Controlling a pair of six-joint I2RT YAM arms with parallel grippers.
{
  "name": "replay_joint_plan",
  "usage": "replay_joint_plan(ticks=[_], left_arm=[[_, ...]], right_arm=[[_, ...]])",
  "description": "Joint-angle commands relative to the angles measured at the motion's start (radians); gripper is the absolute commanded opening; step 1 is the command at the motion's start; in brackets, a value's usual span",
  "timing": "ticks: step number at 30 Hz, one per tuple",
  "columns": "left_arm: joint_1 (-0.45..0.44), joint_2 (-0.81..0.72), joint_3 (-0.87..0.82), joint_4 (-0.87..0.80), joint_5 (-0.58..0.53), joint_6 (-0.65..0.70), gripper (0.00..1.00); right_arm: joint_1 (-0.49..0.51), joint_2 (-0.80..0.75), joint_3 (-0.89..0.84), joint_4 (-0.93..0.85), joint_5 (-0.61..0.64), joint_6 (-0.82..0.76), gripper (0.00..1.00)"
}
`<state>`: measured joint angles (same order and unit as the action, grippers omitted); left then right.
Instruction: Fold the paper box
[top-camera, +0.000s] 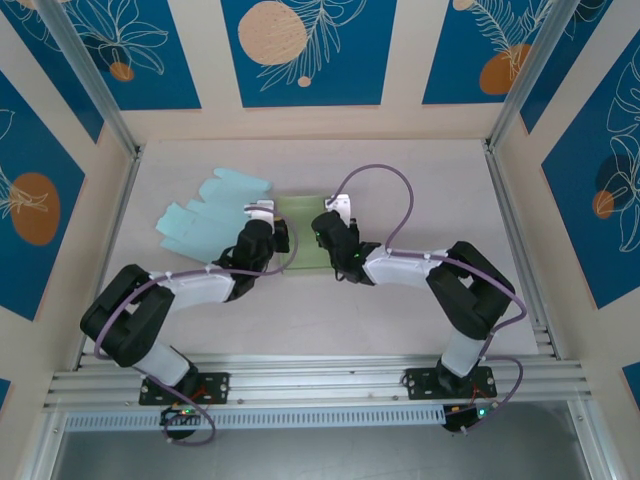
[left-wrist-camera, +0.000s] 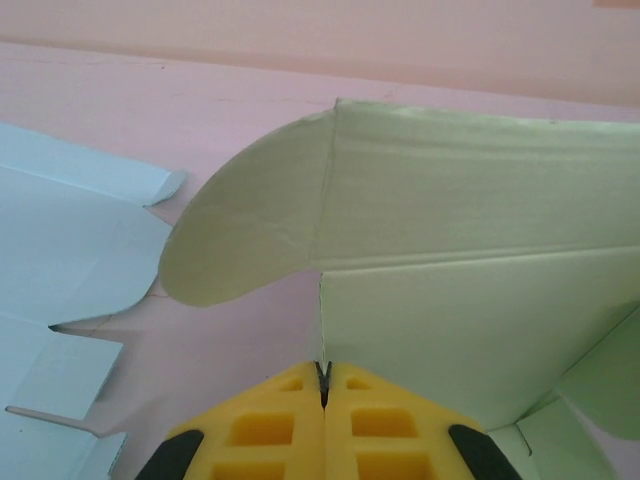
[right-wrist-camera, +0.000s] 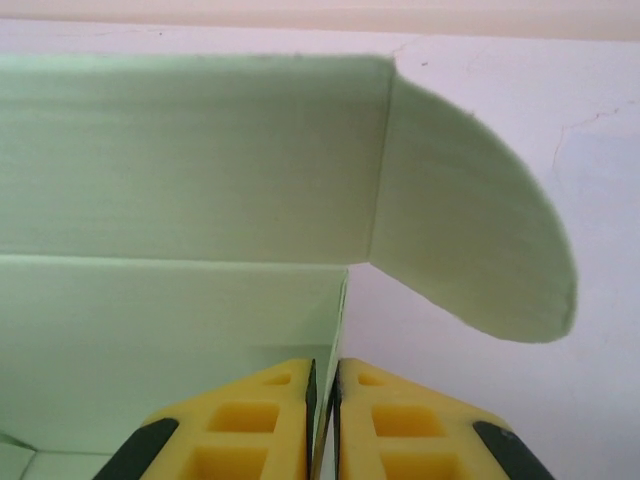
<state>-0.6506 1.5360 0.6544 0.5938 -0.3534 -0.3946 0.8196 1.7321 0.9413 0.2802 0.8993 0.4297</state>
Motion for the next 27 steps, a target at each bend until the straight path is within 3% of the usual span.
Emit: replay_joint_plan(ticks=[1,11,16,27], left_arm=[[-0.044,-0.005,-0.014,0.063,0.071,-0.015,0.02],[-0.048,-0.018,-0.086,0.065,0.073,-0.044,0.04],[-0.048,-0.069,-0.124,0.03,0.101,-0.053,0.27],[-0.048,-0.337,-0.225,-0.133,0.137,-0.079,0.91]], right_arm=[[0.044,-0.012,-0.04,0.077,-0.048,0.055,0.15],[0.067,-0.048,-0.135,0.079,-0.035,0.118,0.15],[0.07,-0.063,-0.146,0.067,-0.028,0.113,0.15],[0.077,-0.055,-0.196,0.082,-0.004,0.128,0.15]])
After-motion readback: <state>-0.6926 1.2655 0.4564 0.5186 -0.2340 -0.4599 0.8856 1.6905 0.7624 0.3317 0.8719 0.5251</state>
